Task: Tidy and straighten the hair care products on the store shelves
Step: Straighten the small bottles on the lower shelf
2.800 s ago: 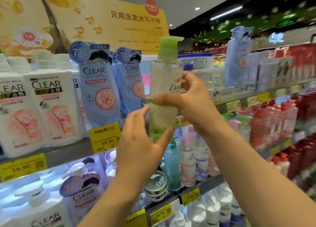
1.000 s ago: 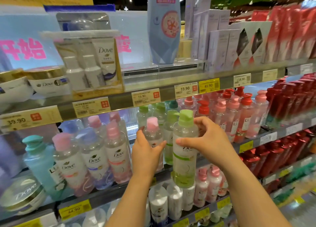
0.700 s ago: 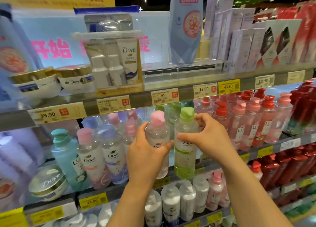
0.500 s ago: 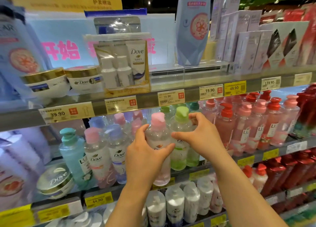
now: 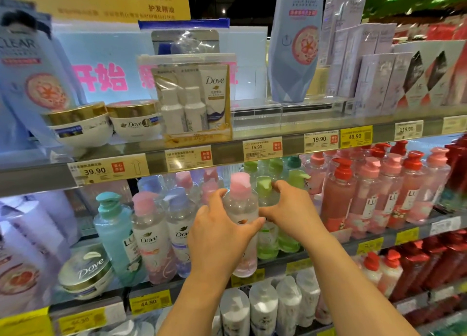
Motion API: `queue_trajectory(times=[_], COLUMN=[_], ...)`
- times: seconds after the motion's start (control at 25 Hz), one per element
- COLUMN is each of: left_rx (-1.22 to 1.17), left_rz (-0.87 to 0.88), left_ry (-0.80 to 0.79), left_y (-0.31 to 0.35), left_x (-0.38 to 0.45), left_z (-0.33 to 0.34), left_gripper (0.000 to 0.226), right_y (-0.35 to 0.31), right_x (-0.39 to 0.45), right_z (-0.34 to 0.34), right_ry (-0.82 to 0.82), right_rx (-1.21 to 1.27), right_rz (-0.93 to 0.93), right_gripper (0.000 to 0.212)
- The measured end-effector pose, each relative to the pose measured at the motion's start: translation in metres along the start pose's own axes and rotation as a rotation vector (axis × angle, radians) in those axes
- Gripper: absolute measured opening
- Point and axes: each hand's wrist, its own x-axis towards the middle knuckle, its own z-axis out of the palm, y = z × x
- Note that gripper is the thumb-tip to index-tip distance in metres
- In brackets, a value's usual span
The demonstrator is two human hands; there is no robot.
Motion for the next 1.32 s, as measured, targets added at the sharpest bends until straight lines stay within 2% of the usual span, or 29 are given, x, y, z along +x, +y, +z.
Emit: queue_trajectory(times=[0.16,0.28,0.36,0.44,0.48,0.52,0.6,0.8,0.96,1.04,1.12,1.2,1.32], left_rx=[-0.038,-0.041,-0.043,-0.051,-0.052,-0.047,-0.03,-0.037,-0.056,-0.006,0.009,0.028,0.084], left_rz=[0.029,0.082,0.085,0.093,0.101,0.114,0.139,0.15,0.155,0.175,0.174,0.141,0.057], left_ry=[0.022,0.054,0.046,0.049,0.055,0.062,0.08,0.055,-0.008,-0.007,0.045,0.172,0.308], left_y=[-0.001,-0.002,-0.003,-0.005,-0.006,-0.006,-0.008,-0.015,-0.012,-0.014,-0.022,-0.034,-0.049], left_x=[0.004,0.005,0.003,0.0,-0.002,-0.004,-0.007,-0.009,-0.009,-0.005,0.001,0.009,0.019], left_z=[0.001,0.003,0.004,0.006,0.007,0.009,0.011,0.014,0.008,-0.006,-0.029,-0.053,-0.071], left_gripper=[0.095,0.091,0.09,0.088,0.087,0.087,0.087,0.091,0.093,0.084,0.068,0.059,0.062], right_y=[-0.005,-0.012,-0.015,-0.02,-0.025,-0.031,-0.04,-0.042,-0.04,-0.041,-0.043,-0.045,-0.047], right_x=[0.001,-0.007,-0.013,-0.021,-0.025,-0.028,-0.031,-0.022,-0.019,-0.018,-0.014,-0.007,0.001], right_z=[-0.004,-0.011,-0.025,-0.042,-0.048,-0.051,-0.043,-0.02,-0.013,-0.011,-0.012,-0.013,-0.009], right_ry=[0.017,0.01,0.095,0.191,0.163,0.085,-0.08,-0.236,-0.219,-0.187,-0.163,-0.151,-0.155], right_rx=[-0.17,-0.234,-0.209,-0.018,0.095,0.153,0.106,0.107,0.119,0.154,0.186,0.202,0.163], right_rz=[-0.008,-0.009,-0.058,-0.145,-0.174,-0.195,-0.248,-0.309,-0.307,-0.289,-0.267,-0.236,-0.191], right_gripper=[0.07,0.07,0.061,0.041,0.04,0.048,0.06,0.072,0.068,0.063,0.057,0.052,0.05])
